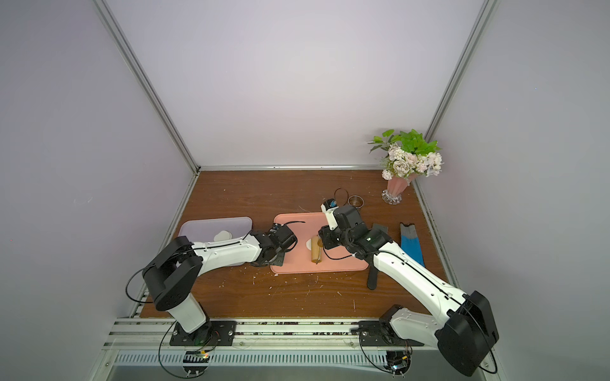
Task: Roll out the dumpling wrappers from the dough
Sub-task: Flatten out the dough on the work surface.
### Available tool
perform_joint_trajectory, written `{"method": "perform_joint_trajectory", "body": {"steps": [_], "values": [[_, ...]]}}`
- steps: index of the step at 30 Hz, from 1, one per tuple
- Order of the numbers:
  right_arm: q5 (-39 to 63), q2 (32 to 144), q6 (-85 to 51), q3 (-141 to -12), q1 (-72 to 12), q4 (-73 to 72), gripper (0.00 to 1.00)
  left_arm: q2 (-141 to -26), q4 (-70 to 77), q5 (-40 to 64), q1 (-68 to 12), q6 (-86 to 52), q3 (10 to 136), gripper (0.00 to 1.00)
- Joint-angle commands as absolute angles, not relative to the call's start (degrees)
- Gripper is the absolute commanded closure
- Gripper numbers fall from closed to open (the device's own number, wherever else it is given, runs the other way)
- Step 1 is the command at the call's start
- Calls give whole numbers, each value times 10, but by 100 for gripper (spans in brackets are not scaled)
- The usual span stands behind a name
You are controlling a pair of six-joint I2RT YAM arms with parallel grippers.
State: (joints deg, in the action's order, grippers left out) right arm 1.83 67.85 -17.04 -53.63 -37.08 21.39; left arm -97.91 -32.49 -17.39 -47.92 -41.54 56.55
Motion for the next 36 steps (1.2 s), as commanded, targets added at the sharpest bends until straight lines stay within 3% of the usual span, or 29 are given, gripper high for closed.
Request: {"method": "perform_joint_trajectory", "body": {"steps": [1,4,8,27,36], "values": [[24,659,-181,-551,-365,188,100,-987,-340,-154,-490,-405,578,79],[21,653,-184,-556,-359,189,100,-979,-340,-154,-489,-404,582,63],[20,643,-184,-558,-351,188,100,-968,-340,-157,-487,-401,588,48],[48,659,-160,-493,-350,117,100,-935,-339,-157,-471,-413,582,51],[43,596,-153,-439,-358,196,100,-945,-339,-158,-471,-414,581,53]]}}
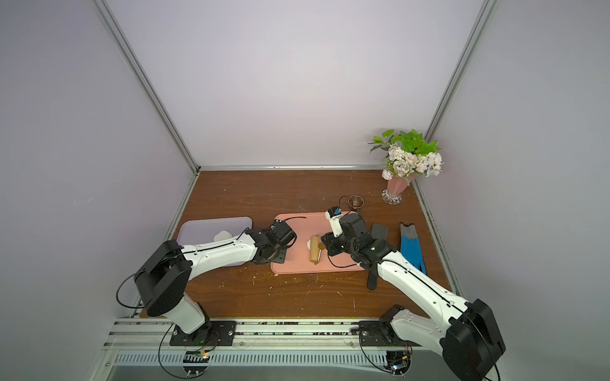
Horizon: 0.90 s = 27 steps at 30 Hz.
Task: Roll out the dumpling wrappers from the dough
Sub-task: Flatten out the dough on the work surface.
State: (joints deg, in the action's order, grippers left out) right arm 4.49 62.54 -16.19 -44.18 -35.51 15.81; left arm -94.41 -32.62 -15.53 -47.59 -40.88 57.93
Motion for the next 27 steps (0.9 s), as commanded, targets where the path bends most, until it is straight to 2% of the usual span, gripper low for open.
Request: {"method": "perform_joint_trajectory", "body": {"steps": [1,7,13,15,22,27], "values": [[41,588,-152,-436,-358,204,100,-946,-338,-158,-470,-414,581,53],[66,570,-162,-421,-361,235,100,-950,-338,-158,-468,-414,581,55],[57,576,-177,-439,-362,206,100,-960,-338,-157,-468,-414,579,61],[53,581,-189,-454,-362,186,100,-963,-338,-158,-467,-415,577,66],[37,617,-187,-545,-358,162,100,-971,-337,-162,-464,-414,567,91],[31,642,-166,-569,-351,166,100,-974,-335,-164,-462,-415,564,100]]}}
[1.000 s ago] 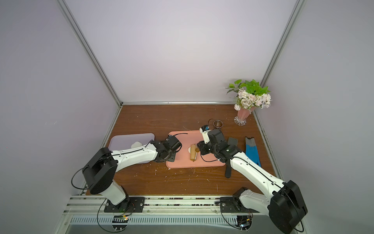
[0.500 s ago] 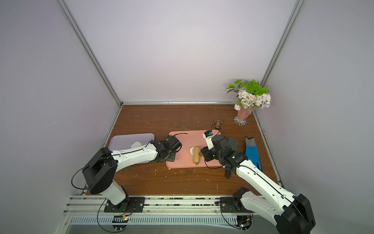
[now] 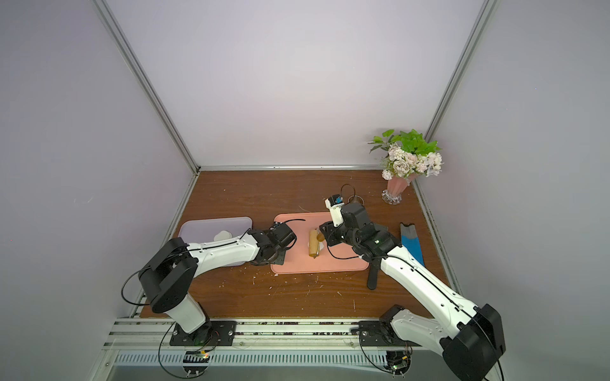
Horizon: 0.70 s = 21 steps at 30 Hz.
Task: Roll out the dumpling wrappers from the dough
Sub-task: Flatten out the dough on the work surface.
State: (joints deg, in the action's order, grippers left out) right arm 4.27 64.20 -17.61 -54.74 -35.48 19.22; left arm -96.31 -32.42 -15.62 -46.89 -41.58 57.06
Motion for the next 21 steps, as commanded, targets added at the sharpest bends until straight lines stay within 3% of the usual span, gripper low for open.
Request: {"method": "perform_joint_trajectory", "body": {"steps": [1,21], "values": [[31,646,-162,-567,-349,164,100,-975,-335,-163,-462,-415,564,100],[74,716,-167,-453,-319,86,100,-968,-334,-164,-457,-420,548,100]]}}
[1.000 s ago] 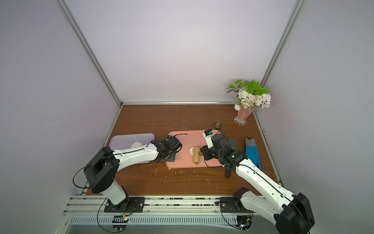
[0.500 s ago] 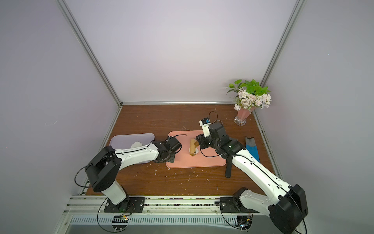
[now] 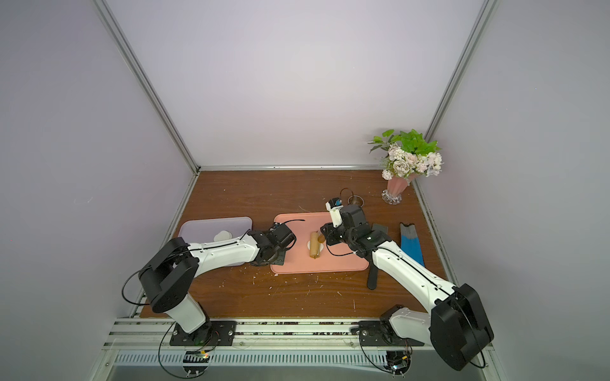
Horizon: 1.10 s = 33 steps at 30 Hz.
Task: Roll out the dumpling wrappers from the dough
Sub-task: Flatten out the dough on the work surface.
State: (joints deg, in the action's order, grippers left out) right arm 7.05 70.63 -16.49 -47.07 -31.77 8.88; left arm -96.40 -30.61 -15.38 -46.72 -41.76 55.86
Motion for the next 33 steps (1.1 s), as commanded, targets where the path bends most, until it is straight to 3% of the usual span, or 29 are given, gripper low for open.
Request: {"method": "perform_joint_trajectory", "body": {"steps": [1,33], "values": [[75,716,-169,-450,-321,83,100,-968,-334,-164,-457,-420,549,100],[60,753,-207,-423,-339,29,100,-963,-328,-160,-457,-427,539,100]]}}
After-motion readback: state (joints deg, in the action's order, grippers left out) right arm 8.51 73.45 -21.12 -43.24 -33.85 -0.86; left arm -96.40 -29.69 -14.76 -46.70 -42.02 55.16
